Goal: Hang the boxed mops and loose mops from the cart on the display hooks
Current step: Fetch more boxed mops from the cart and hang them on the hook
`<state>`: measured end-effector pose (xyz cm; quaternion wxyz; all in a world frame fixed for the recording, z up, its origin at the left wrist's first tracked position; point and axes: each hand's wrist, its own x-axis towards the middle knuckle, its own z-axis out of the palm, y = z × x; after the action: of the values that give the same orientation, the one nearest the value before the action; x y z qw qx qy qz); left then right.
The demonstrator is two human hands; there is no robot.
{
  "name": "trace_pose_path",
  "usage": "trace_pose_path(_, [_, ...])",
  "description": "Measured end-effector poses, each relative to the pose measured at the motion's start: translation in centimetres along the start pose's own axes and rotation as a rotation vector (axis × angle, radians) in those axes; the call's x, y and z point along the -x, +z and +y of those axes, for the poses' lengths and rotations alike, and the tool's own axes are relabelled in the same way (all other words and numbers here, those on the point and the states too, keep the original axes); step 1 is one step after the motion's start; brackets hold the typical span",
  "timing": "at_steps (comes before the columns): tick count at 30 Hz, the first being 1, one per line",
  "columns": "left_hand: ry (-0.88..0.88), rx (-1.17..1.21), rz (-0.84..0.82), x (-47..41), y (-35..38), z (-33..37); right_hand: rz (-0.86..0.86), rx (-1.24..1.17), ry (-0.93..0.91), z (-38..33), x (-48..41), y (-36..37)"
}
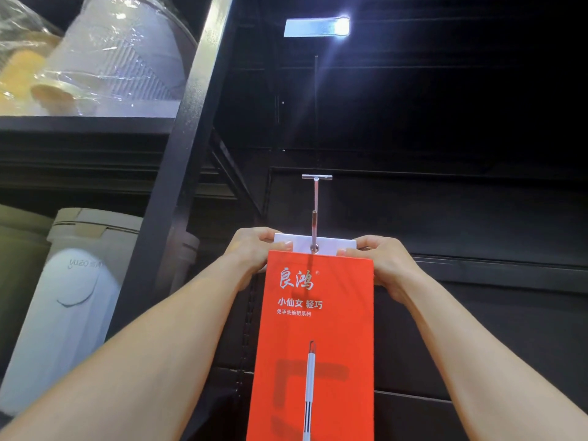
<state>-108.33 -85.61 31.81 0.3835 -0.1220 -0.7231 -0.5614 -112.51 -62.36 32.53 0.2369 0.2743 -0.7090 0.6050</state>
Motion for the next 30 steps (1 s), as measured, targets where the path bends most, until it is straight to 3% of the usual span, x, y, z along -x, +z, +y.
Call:
trace_pose_path(12, [0.033, -0.049, 0.136, 1.4, -0.5, 1.0, -0.085, 0.123, 0.084, -2.8, 1.9, -0.3])
trace_pose_path(18, [0.032, -0.161, 0.095, 3.4, -1.4, 2.7, -0.004, 0.489, -0.084, -4.3, 4.5, -0.2])
trace_pose_path(26, [0.245, -0.800, 0.050, 10.0, -1.2, 5.3, 0.020, 0.829, -0.212, -5.1, 9.9, 0.9])
trace_pose_path(30, [0.292, -0.987, 0.042, 13.9, -1.0, 6.1, 0.013, 0.944, -0.278, -4.5, 12.8, 1.7])
